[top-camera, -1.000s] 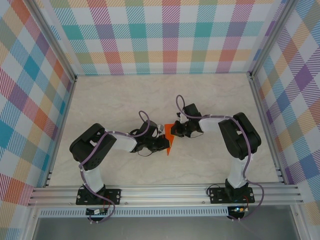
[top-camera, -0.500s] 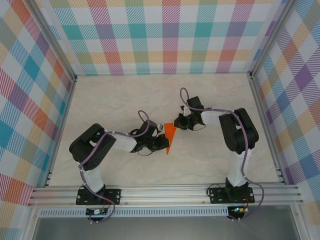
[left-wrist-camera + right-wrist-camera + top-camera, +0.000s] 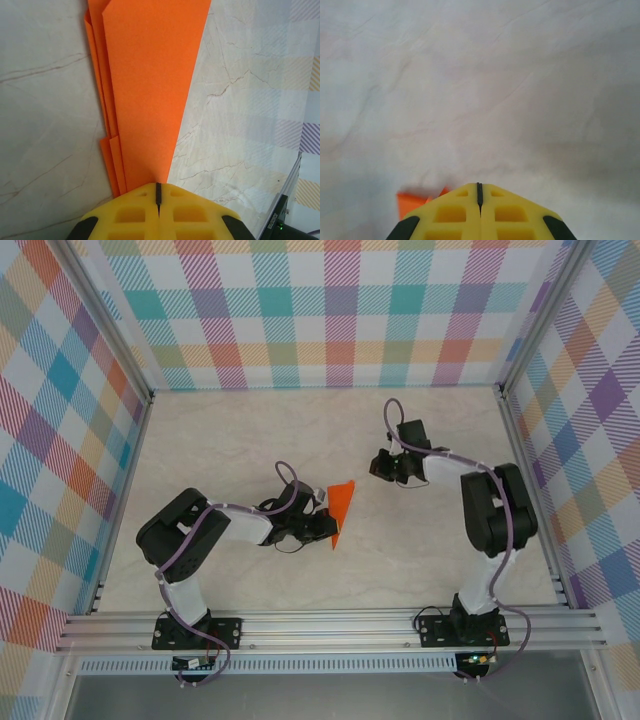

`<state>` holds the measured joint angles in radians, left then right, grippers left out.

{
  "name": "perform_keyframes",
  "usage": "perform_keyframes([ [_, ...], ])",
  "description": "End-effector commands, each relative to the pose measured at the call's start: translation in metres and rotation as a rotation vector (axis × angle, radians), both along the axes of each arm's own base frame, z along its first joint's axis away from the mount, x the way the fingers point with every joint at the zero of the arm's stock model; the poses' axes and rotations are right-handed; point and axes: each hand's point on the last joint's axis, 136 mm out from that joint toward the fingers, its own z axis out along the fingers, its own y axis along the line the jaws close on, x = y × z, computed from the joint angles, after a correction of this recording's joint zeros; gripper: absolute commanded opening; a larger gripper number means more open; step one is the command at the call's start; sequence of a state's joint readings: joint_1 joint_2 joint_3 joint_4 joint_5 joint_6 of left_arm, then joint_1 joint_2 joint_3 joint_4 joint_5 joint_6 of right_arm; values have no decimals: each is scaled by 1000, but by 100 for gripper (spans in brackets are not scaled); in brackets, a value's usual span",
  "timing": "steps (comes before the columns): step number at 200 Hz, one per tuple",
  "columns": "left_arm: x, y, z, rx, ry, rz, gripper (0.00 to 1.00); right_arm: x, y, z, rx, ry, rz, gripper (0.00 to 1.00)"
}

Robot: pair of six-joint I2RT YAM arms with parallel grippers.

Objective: Fold a paper plane with a square sheet of paper (fold left side to right side)
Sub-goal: Fold the wing for the fifth time at the center of the table.

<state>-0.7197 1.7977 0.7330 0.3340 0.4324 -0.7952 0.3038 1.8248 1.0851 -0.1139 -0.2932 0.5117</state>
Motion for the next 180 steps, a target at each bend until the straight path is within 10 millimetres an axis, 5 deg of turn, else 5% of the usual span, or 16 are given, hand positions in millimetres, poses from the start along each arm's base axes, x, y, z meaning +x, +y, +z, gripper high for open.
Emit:
perform_keyframes([
  [1,-43,44,-55,225,182,12,0,-37,27,17,89,-12,77,1],
  [34,-41,43,-54,221,176,9,0,-71,62,5,149,29,150,1],
  [86,-40,39,-48,194,160,-2,0,-61,84,-17,187,78,172,1],
  [134,-34,30,-27,153,109,-26,0,-68,69,-53,72,185,125,1],
  [180,-27,18,19,77,10,-76,4,-80,56,-71,-9,251,118,1],
])
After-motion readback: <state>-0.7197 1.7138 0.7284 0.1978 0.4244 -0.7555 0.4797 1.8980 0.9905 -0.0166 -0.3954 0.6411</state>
